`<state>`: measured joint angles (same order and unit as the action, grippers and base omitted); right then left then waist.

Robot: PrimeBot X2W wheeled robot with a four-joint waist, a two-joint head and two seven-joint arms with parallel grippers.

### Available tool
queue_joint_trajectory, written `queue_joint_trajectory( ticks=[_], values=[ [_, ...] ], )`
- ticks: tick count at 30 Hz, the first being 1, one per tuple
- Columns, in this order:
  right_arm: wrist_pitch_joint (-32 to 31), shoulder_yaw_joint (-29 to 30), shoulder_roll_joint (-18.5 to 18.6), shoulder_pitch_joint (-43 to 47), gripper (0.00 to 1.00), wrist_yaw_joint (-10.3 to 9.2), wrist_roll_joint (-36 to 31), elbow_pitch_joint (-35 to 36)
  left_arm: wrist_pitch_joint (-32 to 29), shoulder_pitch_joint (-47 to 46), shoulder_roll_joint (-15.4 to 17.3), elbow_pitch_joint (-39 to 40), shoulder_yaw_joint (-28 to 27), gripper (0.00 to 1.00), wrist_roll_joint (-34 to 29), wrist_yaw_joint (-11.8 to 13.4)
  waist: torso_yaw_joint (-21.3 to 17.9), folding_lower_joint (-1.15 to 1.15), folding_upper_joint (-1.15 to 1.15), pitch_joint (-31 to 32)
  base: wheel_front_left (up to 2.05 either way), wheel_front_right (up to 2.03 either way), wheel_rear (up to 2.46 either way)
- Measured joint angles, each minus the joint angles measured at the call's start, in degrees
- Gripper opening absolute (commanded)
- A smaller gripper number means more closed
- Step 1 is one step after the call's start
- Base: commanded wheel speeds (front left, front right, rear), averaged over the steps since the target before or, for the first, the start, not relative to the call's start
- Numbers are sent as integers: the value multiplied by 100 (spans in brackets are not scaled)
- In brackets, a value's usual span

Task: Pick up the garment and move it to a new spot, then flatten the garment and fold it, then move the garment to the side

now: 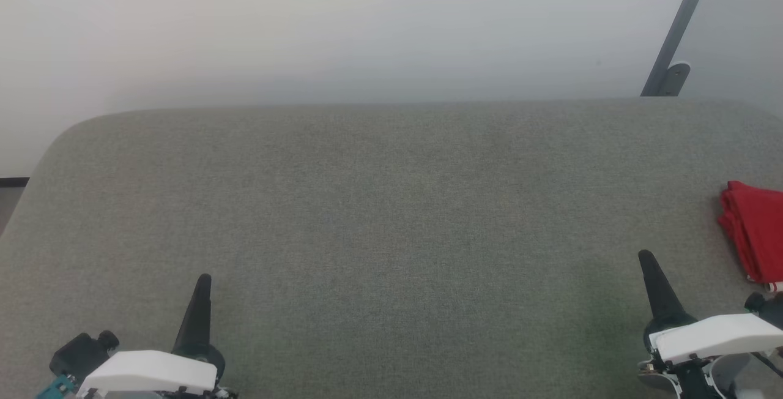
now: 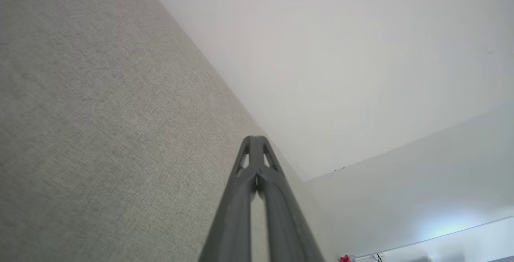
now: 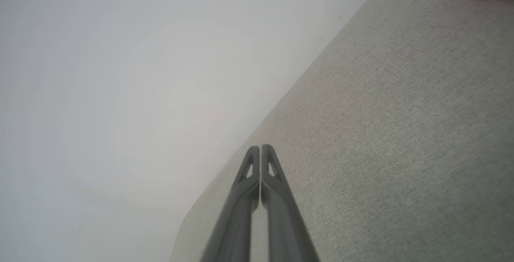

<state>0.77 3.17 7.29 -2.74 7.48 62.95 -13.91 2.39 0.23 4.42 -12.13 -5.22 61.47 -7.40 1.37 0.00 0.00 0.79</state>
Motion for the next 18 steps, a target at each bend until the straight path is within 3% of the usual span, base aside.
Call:
queue_joint_trajectory(
  ticks=[18],
  values=[
    [-237,107,-149,-110,0,0,970,-1,-298,-190,-62,-66,-46,0,1020,0,-37,0,0,-26,0,0,0]
  ],
)
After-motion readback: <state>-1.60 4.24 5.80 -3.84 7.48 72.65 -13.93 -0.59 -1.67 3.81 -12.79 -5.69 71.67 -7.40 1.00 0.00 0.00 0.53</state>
